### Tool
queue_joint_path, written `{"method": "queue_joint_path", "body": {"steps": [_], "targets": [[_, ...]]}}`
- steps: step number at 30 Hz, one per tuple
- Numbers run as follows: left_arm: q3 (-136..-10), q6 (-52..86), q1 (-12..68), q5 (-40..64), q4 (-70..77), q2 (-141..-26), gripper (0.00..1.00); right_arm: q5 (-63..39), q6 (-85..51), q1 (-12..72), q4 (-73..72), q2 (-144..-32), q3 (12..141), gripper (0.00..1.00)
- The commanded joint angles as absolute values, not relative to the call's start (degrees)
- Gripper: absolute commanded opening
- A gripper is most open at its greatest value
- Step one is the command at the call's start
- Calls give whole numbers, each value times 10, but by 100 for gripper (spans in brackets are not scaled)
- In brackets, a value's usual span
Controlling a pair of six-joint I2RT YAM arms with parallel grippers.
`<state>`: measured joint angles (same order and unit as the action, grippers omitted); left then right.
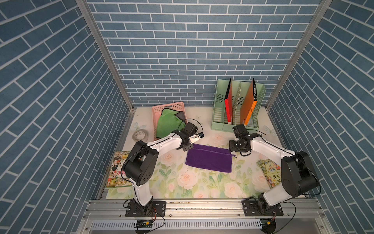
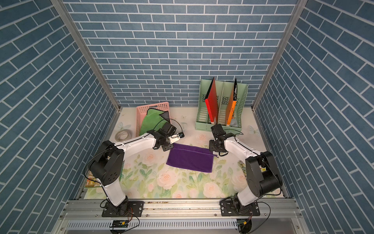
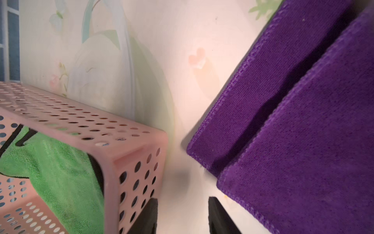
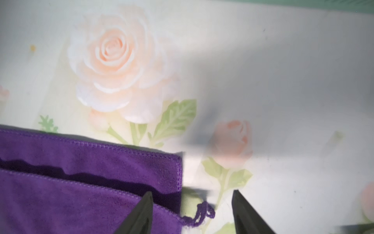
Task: Fold the square dishcloth
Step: Fold the cleaning item at the center of the board, then smooth out the cleaning item at the center of the board.
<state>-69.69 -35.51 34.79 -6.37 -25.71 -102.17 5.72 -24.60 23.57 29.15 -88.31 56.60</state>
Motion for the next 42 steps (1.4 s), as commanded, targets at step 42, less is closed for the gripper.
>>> {"method": "queue_joint_path", "body": {"steps": [42], "targets": [[-827, -324, 397, -70, -113, -1153, 41, -124, -306, 284, 270, -731, 411, 47]]}}
